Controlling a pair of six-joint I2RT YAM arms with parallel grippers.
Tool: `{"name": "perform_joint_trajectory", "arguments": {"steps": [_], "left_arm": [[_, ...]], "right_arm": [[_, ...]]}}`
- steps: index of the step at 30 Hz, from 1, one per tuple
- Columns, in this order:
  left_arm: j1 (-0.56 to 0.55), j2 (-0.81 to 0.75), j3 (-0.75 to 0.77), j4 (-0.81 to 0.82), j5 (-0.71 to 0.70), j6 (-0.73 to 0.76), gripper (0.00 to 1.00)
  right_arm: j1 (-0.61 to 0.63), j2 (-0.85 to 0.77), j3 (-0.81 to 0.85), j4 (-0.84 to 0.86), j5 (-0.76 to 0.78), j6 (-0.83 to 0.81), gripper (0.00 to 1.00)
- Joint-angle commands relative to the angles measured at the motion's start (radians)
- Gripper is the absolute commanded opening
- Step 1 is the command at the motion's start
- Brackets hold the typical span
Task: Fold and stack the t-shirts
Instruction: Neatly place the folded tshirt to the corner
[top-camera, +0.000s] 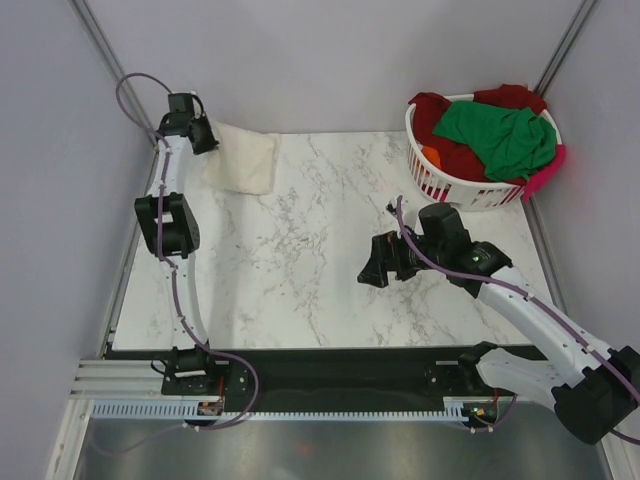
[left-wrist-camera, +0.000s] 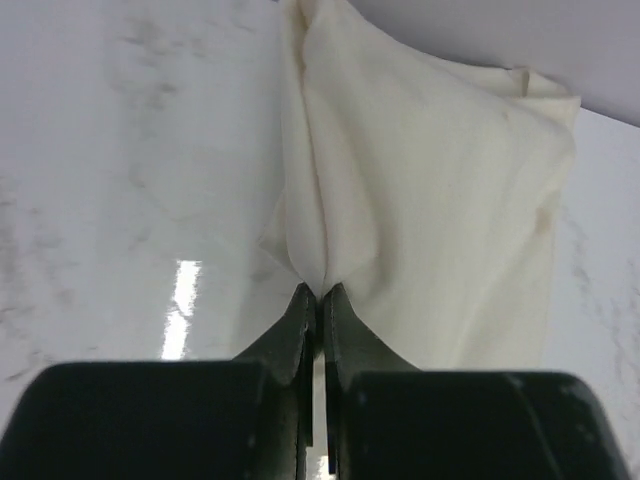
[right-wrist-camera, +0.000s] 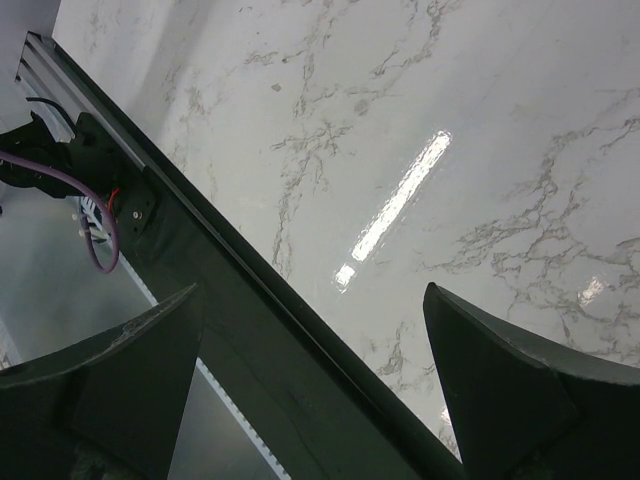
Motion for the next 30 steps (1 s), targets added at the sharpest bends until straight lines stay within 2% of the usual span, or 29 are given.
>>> {"name": "perform_joint_trajectory", "arguments": {"steps": [1,7,11,13,14,16,17,21,22,23,26,29,30], "left_arm": [[0.126,0.010,0.073,-0.114,-0.135,0.114,0.02],[0.240,0.035,0.083,-0.084,-0.112,0.109,0.12],[0.271,0.067,0.117,-0.049,-0.104,0.111,0.26],[0.273,0.079,0.128,-0.033,-0.104,0.108,0.45],[0.273,0.082,0.129,-0.024,-0.107,0.102,0.78],[0.274,0.078,0.137,-0.024,-0.162,0.080,0.96],[0.274,0.069,0.136,-0.027,-0.179,0.076,1.00],[0.270,-0.034,0.065,-0.027,-0.228,0.008,1.00],[0.268,-0.058,0.048,-0.027,-0.221,-0.009,0.98],[0.263,-0.104,0.035,-0.025,-0.202,-0.027,0.92],[0.219,-0.186,-0.050,-0.021,-0.173,-0.052,0.89],[0.139,-0.226,-0.130,-0.013,-0.213,-0.050,0.86],[0.101,-0.237,-0.153,-0.016,-0.274,-0.055,0.86]], "right_arm": [[0.001,0.007,0.025,0.001,-0.009,-0.004,0.98],[0.001,0.067,0.005,0.027,-0.043,0.004,0.98],[0.001,0.096,-0.002,0.043,-0.054,0.007,0.98],[0.002,0.107,-0.007,0.047,-0.054,0.010,0.98],[0.001,0.116,-0.009,0.050,-0.052,0.010,0.98],[0.002,0.124,-0.012,0.053,-0.051,0.010,0.98],[0.002,0.131,-0.013,0.055,-0.049,0.010,0.98],[0.002,0.141,-0.012,0.056,-0.044,0.008,0.98],[0.002,0.141,-0.010,0.059,-0.043,0.008,0.98],[0.002,0.144,-0.009,0.059,-0.041,0.005,0.98],[0.002,0.153,0.002,0.058,-0.028,0.004,0.98],[0.001,0.151,0.016,0.052,-0.024,0.005,0.98],[0.002,0.148,0.022,0.044,-0.024,0.004,0.98]]}}
